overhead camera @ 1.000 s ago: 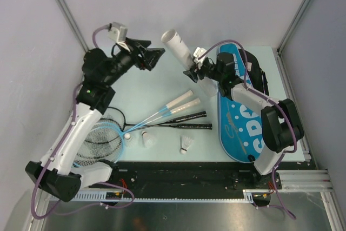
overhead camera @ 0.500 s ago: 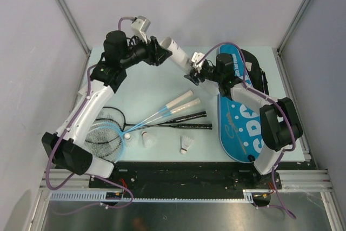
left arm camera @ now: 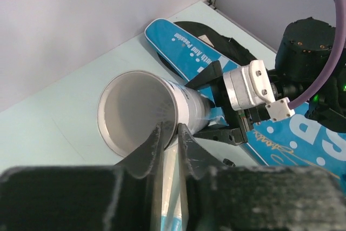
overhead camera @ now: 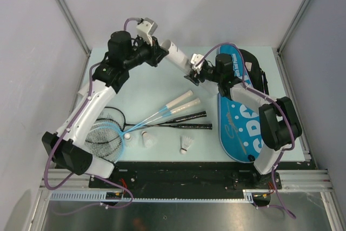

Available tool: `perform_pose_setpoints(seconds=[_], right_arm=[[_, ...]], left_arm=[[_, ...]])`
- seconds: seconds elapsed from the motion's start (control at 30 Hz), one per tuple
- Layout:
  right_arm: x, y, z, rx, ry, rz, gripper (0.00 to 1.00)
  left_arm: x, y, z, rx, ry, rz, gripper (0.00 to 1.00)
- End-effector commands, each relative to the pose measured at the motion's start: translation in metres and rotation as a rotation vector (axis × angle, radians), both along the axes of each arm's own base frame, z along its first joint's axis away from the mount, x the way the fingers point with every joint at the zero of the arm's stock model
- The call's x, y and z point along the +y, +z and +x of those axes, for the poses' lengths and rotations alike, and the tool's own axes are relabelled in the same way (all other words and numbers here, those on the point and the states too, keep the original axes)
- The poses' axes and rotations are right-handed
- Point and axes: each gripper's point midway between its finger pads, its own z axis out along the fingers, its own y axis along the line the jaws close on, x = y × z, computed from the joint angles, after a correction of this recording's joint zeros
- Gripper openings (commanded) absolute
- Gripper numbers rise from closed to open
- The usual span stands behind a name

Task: Pack up the badminton gear
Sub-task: Open the lid of the shuttle tube.

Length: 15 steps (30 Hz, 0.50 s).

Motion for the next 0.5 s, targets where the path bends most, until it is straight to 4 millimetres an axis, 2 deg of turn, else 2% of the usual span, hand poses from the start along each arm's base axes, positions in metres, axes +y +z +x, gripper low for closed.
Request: perform_pose_setpoints(seconds=[0.0,0.03,0.07,0.13,0.17,0.23,0.27,0.3,0.37,0.47], right_arm=[[0.010,0.025,0.011,-0.130,0.014,0.031,0.51],[0.010,0.022,0.014,-0.127,-0.002,0.031,0.54],[0.009,0.018,0.018,-0.121,-0.018,0.033,0.61],[0.008,0.011,0.027,-0.105,-0.065,0.046,0.71],[0.011,0.009,0.027,-0.094,-0.073,0.053,0.80],[0.011,0.007,0.029,-0.092,-0.126,0.037,0.86],[0.018,0.007,0.025,-0.100,-0.127,0.021,0.95],[0.019,0.007,0.022,-0.099,-0.138,0.004,1.00],[0.021,0.024,0.018,-0.129,-0.202,0.005,1.00],[0.020,0.056,0.006,-0.169,-0.185,0.065,1.00]], left_arm=[[-0.009,-0.002,-0.012,-0.004,-0.068,0.050,0.12],[-0.010,-0.006,-0.014,0.005,-0.068,0.055,0.04],[-0.011,-0.007,-0.015,0.003,-0.066,0.058,0.00],[-0.014,-0.008,-0.023,-0.022,-0.080,0.080,0.00],[-0.015,-0.010,-0.024,-0.031,-0.076,0.094,0.00],[-0.017,-0.012,-0.026,-0.035,-0.055,0.110,0.00],[-0.019,-0.012,-0.027,-0.033,-0.055,0.106,0.00],[-0.020,-0.014,-0.027,-0.027,-0.046,0.109,0.00],[-0.021,-0.015,-0.029,-0.014,-0.043,0.099,0.00],[-0.023,-0.016,-0.031,-0.001,-0.054,0.090,0.00]])
